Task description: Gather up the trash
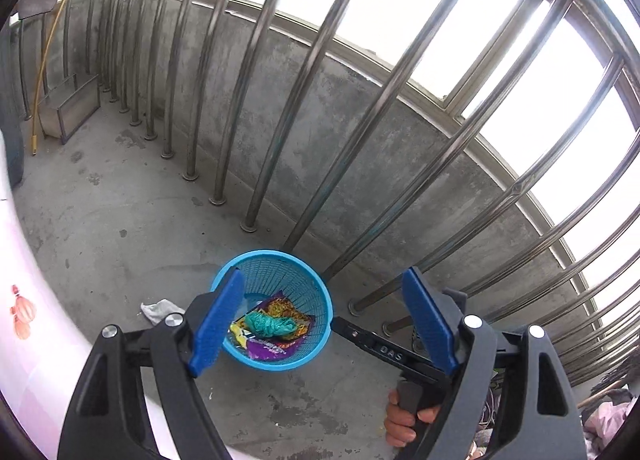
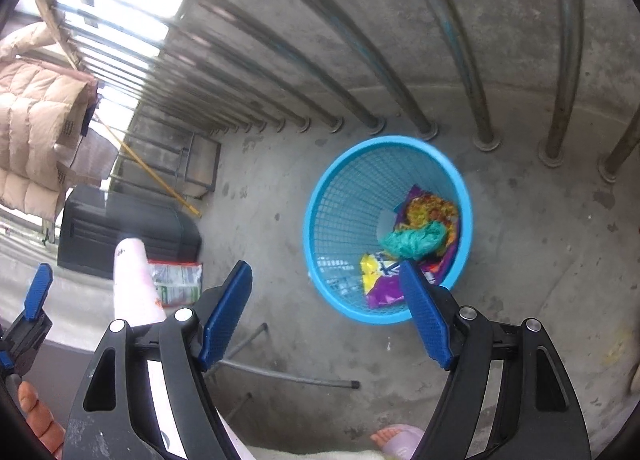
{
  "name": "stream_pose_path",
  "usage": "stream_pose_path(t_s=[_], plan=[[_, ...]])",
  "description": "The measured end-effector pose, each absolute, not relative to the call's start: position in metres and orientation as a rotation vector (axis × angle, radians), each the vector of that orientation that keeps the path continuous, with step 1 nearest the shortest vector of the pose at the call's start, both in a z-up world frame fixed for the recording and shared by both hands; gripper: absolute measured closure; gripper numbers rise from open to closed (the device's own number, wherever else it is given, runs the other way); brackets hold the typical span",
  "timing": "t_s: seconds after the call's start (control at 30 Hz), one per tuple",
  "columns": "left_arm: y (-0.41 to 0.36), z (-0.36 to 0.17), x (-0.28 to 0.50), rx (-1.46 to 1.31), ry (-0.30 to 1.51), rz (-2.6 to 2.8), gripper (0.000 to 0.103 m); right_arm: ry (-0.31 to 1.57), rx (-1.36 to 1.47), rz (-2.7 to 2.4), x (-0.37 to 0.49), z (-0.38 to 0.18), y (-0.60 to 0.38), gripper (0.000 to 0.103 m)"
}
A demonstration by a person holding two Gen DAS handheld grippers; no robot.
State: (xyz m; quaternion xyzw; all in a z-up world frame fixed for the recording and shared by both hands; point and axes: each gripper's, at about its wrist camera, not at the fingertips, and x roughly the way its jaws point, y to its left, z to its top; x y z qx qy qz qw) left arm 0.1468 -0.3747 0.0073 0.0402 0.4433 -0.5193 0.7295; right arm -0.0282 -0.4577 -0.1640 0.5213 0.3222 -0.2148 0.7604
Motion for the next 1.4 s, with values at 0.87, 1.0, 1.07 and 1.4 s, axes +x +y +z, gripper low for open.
stream_pose_path(t_s=[0.87,1.0,1.07,1.4], plan=[[0.025,0.061,0.131,0.027,0.788,-0.165,0.006,1.509,0.329,-0.237,0.355,-0.442,-0.350,0.022],[0.029,0.056,0.133,0.053,0.780,-0.128,0.006,1.568,0.415,-0.293,0.354,-0.481,-0.369,0.022],[0.032,0.054,0.135,0.057,0.780,-0.105,0.006,1.590,0.424,-0.315,0.351,-0.494,-0.374,0.022],[0.045,0.050,0.138,0.065,0.767,-0.026,0.006,1.608,0.392,-0.342,0.339,-0.517,-0.374,0.059]])
